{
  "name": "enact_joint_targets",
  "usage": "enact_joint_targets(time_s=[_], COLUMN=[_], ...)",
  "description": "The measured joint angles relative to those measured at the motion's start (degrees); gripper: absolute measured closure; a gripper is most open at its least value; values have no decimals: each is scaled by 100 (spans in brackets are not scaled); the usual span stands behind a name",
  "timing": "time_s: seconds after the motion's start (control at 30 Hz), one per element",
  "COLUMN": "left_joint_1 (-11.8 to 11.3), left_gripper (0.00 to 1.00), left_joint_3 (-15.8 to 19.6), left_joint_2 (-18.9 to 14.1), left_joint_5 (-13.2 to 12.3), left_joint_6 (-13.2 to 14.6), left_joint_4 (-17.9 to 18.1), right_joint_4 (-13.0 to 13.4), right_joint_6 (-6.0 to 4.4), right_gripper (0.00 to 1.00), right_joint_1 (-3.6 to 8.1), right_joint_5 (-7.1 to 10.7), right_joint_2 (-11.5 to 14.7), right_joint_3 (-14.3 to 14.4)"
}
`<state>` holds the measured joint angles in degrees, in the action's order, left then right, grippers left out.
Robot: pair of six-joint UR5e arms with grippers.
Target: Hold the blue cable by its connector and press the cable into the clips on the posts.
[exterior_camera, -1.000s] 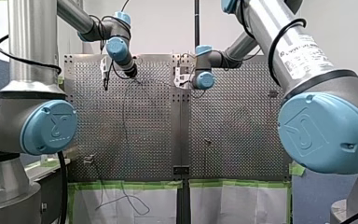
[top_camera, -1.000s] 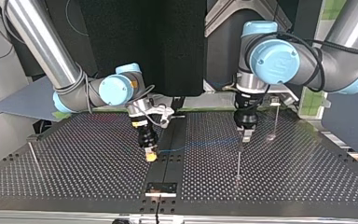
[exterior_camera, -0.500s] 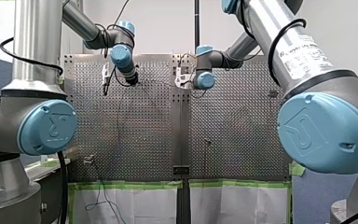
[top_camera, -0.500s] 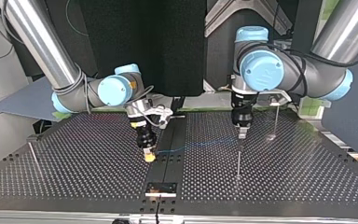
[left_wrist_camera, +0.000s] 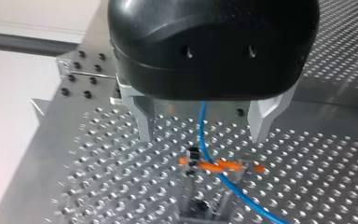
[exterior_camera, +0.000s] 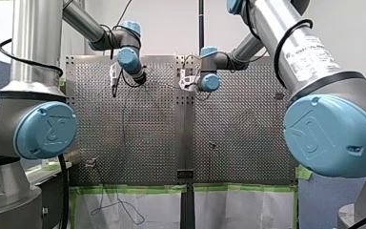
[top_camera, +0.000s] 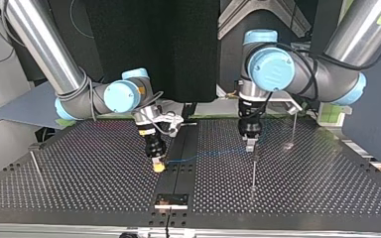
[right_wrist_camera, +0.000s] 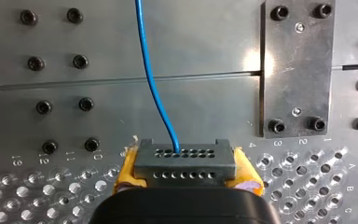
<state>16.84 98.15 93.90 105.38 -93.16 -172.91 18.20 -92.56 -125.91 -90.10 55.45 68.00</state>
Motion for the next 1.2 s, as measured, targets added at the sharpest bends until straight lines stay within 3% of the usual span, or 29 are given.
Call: enact_joint_targets(time_s=[0.23, 0.93, 1.2], left_joint_1=[63, 299, 429], left_gripper=[2, 2, 2], left_joint_3=[0, -10, -271], left_joint_2=[42, 444, 550], left_joint_5=[51, 527, 754], left_joint_6=[-67, -127, -146], left_joint_4=[57, 305, 457], right_joint_4=[3, 4, 8], right_joint_6=[-1, 3, 6], right_gripper=[100, 100, 100], right_joint_1=[8, 4, 5], right_joint_5=[25, 71, 72], right_joint_2=[-1, -18, -19], right_joint_3=[0, 0, 0])
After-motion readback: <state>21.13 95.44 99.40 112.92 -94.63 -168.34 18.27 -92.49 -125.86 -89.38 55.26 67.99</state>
